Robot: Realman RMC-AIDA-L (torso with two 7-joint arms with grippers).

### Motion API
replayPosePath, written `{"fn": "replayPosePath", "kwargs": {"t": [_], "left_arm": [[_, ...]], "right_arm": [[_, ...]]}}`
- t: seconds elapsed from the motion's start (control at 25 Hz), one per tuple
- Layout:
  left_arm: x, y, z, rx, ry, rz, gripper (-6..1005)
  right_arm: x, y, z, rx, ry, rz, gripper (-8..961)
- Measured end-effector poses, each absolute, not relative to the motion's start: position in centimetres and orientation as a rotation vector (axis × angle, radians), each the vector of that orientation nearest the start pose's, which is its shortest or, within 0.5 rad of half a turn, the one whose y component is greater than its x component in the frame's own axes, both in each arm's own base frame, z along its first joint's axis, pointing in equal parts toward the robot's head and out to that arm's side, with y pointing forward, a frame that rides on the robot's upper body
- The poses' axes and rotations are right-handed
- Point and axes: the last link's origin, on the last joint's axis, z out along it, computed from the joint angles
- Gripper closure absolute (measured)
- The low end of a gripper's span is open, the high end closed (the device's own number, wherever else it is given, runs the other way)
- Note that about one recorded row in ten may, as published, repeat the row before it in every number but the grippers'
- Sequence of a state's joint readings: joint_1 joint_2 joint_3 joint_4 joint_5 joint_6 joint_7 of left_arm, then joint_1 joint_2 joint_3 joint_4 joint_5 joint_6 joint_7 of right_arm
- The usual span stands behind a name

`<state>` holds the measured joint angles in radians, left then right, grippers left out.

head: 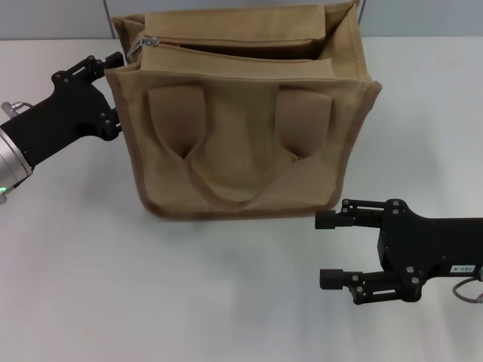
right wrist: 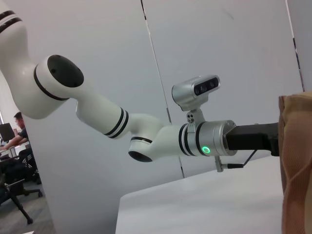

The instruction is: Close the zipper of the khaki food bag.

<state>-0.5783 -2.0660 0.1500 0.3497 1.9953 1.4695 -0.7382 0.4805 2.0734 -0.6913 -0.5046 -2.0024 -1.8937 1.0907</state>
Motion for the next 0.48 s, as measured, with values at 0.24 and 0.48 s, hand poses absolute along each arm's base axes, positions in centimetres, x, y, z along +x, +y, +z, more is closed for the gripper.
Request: {"fn": "replayPosePath", "kwargs": {"t": [0.24, 0.48], "left_arm": [[-28.9, 34.23, 1.34, -2.232, -0.276, -0.842, 383], [-28.87, 34.21, 1.39, -2.222, -0.278, -0.85, 598]], "right_arm": [[25.49, 26.28, -1.48, -2.949, 0.341, 1.05, 177], [25.47, 26.33, -1.49, -2.948, 0.34, 1.049, 178]]}}
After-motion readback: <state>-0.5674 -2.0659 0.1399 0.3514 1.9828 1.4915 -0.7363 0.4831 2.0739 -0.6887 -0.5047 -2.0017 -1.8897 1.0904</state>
